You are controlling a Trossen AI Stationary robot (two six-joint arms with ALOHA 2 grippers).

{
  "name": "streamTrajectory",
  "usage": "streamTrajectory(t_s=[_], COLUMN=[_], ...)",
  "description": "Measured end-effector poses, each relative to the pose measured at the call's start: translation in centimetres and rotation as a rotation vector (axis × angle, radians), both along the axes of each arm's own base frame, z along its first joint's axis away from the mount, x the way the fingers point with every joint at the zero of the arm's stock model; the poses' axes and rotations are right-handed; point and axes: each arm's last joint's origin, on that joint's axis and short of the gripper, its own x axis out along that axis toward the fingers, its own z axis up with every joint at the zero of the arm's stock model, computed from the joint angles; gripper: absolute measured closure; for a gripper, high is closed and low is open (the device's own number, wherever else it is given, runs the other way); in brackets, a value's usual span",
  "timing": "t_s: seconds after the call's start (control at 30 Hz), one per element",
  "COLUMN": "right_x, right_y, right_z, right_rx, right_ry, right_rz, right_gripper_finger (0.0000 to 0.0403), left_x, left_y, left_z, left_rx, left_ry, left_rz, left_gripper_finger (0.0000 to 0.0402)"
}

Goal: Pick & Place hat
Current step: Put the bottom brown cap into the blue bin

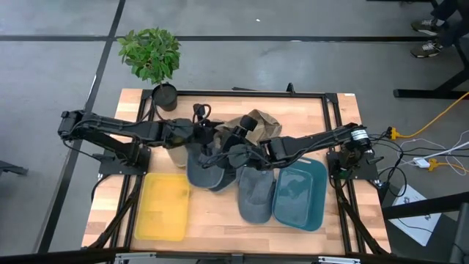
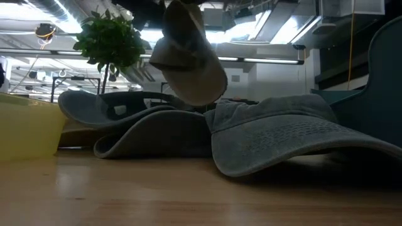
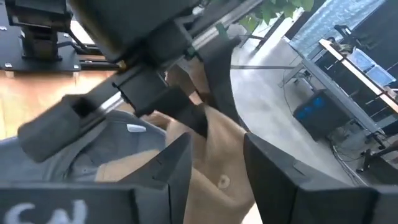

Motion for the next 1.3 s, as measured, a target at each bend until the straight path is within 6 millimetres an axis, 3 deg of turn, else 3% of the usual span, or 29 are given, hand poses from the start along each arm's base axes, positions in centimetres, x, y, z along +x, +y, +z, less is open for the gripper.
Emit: streamTrajectory(t_s=[0.63, 0.73, 0.9, 1.1, 1.3], right_x=[-0.7, -0.7, -0.7, -1.2, -2.8], right_y=[-0.2, -0.1, -0.1, 0.1, 0.4], right_z=[-0.6, -0.7, -0.8, -0.9, -0.1], right_rx=[-0.019, 0.007, 0.013, -0.009, -0.007], right_ry=[0.088, 0.096, 0.116, 0.158, 0.206], right_rz=[-0.024, 0.004, 0.027, 0.020, 0.026], right_gripper_finger=[0.0262, 0.0290, 0.0385, 0.0395, 0.0397], left_x=[-1.5, -1.6, -1.6, -1.6, -2.6], left_y=[-1.3, -1.3, -1.3, -1.3, -1.3], left_z=[0.6, 0.7, 0.7, 0.7, 0.8], left_rx=[0.000, -0.001, -0.001, 0.000, -0.046], left_ry=[0.024, 0.018, 0.019, 0.029, 0.050], left_rz=[-0.046, -0.044, -0.045, -0.050, -0.079], left_gripper_finger=[0.0389, 0.0388, 0.0375, 0.0345, 0.0288])
